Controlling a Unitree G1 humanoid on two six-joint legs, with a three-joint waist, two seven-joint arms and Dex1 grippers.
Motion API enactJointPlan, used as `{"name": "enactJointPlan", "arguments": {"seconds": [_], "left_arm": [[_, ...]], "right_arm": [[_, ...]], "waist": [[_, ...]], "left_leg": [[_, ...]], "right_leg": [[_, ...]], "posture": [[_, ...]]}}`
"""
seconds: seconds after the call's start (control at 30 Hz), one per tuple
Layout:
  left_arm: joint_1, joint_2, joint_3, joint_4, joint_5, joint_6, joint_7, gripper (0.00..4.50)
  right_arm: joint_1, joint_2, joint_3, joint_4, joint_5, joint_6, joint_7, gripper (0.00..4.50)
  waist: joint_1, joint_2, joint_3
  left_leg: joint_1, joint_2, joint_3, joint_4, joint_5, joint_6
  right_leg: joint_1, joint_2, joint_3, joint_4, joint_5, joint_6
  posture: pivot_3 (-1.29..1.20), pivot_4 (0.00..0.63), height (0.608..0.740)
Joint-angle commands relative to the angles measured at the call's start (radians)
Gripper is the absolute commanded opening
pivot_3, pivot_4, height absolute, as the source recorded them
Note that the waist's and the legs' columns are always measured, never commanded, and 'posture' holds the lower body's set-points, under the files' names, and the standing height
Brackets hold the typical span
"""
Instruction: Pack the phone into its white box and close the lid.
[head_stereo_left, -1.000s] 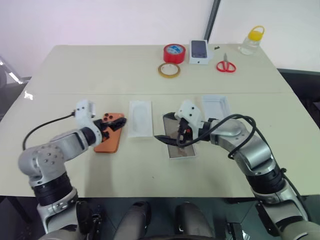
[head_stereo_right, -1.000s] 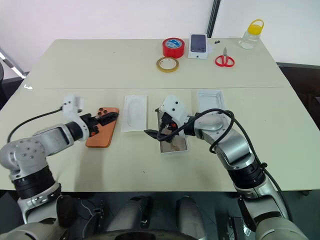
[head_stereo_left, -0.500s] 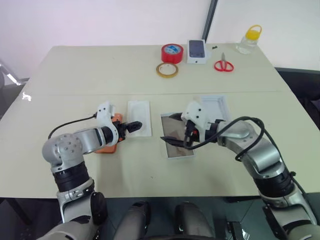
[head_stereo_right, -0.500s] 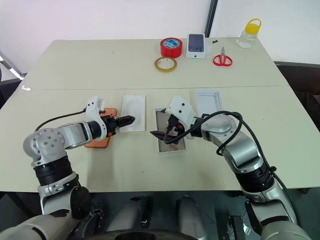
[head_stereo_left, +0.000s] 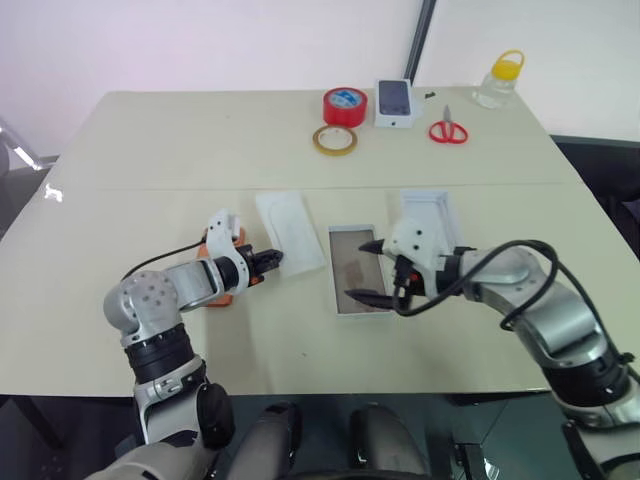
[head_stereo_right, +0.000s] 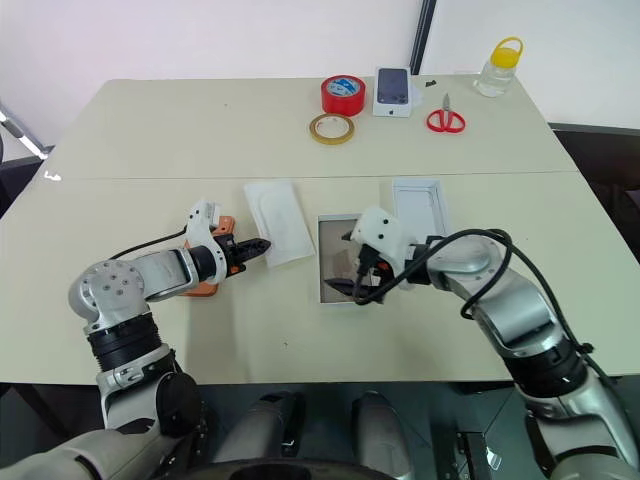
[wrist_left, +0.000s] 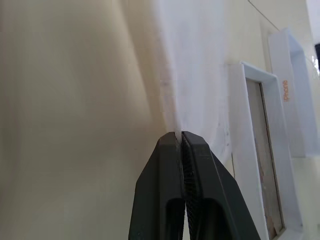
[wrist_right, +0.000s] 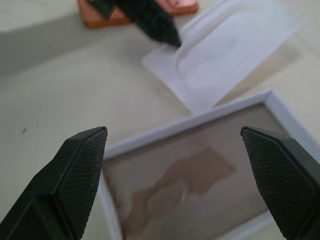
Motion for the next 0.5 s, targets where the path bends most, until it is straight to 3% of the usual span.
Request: {"name": "enactJointPlan", "arguments": {"seconds": [0.03,0.27,0.37,0.5], "left_arm": [[-0.008,0.016,0.014,-0.033,-0.014,-0.009,-0.021,0.04],[-0.011,0.038,0.046,-0.043,-0.024,0.003,-0.048,0.04],[-0.034,0.051,0.111,-0.034,-0.031,0.02,-0.052,0.0],[-0.065,0.059,0.182,-0.028,-0.028,0.048,-0.047,0.0]], "right_arm": [[0.05,-0.099,0.009,-0.078,-0.005,-0.068,0.112,4.5],[0.06,-0.057,0.098,-0.009,-0.114,-0.135,0.064,4.5],[0.049,-0.028,0.139,0.029,-0.165,-0.166,0.056,3.6],[0.042,-0.007,0.177,0.056,-0.213,-0.21,0.066,1.5]], "waist": [[-0.001,0.0,0.0],[-0.003,-0.001,0.001],[-0.001,-0.002,0.001],[0.0,-0.002,0.001]], "left_leg": [[0.0,0.0,0.0,0.0,0.0,0.0],[0.0,0.001,0.0,0.0,0.0,0.0],[0.0,0.001,0.0,0.0,0.0,0.0],[0.0,0.001,0.0,0.0,0.0,0.0]], "right_leg": [[0.0,0.0,0.0,0.0,0.0,0.0],[0.0,0.001,0.0,0.0,0.0,0.0],[0.0,0.001,0.0,0.0,0.0,0.0],[0.0,0.0,0.0,0.0,0.0,0.0]], "posture": [[0.0,0.15,0.74],[0.0,0.15,0.74],[0.0,0.15,0.74],[0.0,0.15,0.74]]}}
